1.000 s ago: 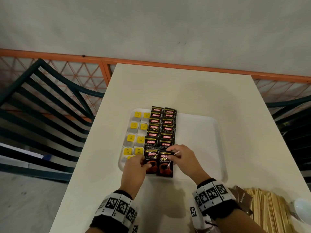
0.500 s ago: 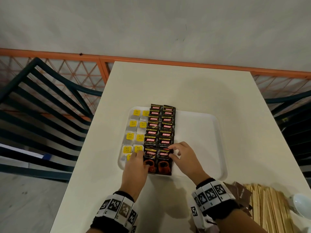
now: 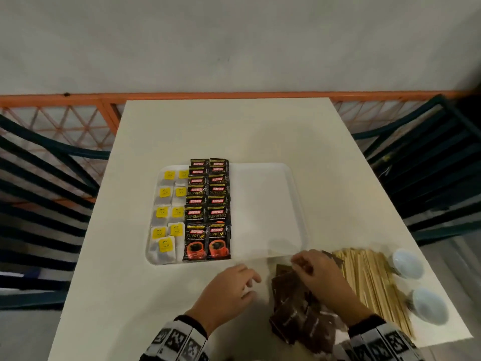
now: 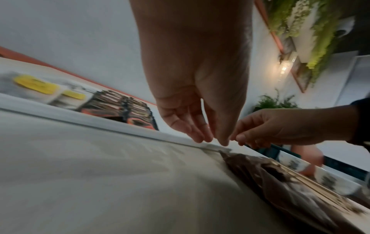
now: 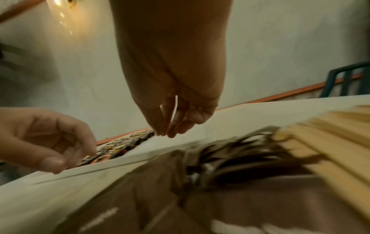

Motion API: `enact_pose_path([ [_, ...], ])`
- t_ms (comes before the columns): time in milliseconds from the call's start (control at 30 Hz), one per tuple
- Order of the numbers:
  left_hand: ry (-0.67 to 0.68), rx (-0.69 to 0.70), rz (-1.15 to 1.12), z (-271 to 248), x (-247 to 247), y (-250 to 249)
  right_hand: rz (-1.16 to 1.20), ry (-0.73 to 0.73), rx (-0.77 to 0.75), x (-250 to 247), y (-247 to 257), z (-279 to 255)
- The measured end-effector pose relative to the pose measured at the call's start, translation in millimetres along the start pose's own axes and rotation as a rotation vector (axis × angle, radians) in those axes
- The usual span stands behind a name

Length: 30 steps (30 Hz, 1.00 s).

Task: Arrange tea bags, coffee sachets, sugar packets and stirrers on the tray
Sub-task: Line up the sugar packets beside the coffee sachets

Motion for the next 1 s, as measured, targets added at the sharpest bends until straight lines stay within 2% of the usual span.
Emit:
enact_pose_path([
  [67,0.048,0.019,0.021,9,11,-11,-0.016,-0.13,0.086,-10,-24,0],
  [133,0.086,-0.008,0.028,17,25,-20,-0.092,-0.201,0.194,-16,-43,3],
  [267,0.111,-0.134,0.024,31,47,-31,-0.31,-0.125,0.292,-17,-55,9],
  [400,0.09,-0.202,0.03,41,54,-36,-0.306,-0.064,0.282,-14,-44,13],
  [533,0.156,-0.23,-0.038,49,58,-38,-0.311,0.031,0.243,-10,-36,15],
  [633,0.142,-0.25,-0.09,51,60,-34,-0.363,0.061,0.188,-9,-32,16],
  [867,-0.037,-0.312,-0.194,43,61,-33,-0.317,0.093,0.068,-9,-27,14],
  [1000,-0.118,-0.292,-0.316,34,50,-32,-0.101,0.173,0.04,-18,-23,10],
])
Point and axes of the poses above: each hand's wrist, its own z-axis towards the middle knuckle, its own x-axis out of the palm, y = z × x, the point moved 2 cm from there along z, towards the middle knuckle, and after that the axes turned 15 degrees about x, right-handed, at the moved point
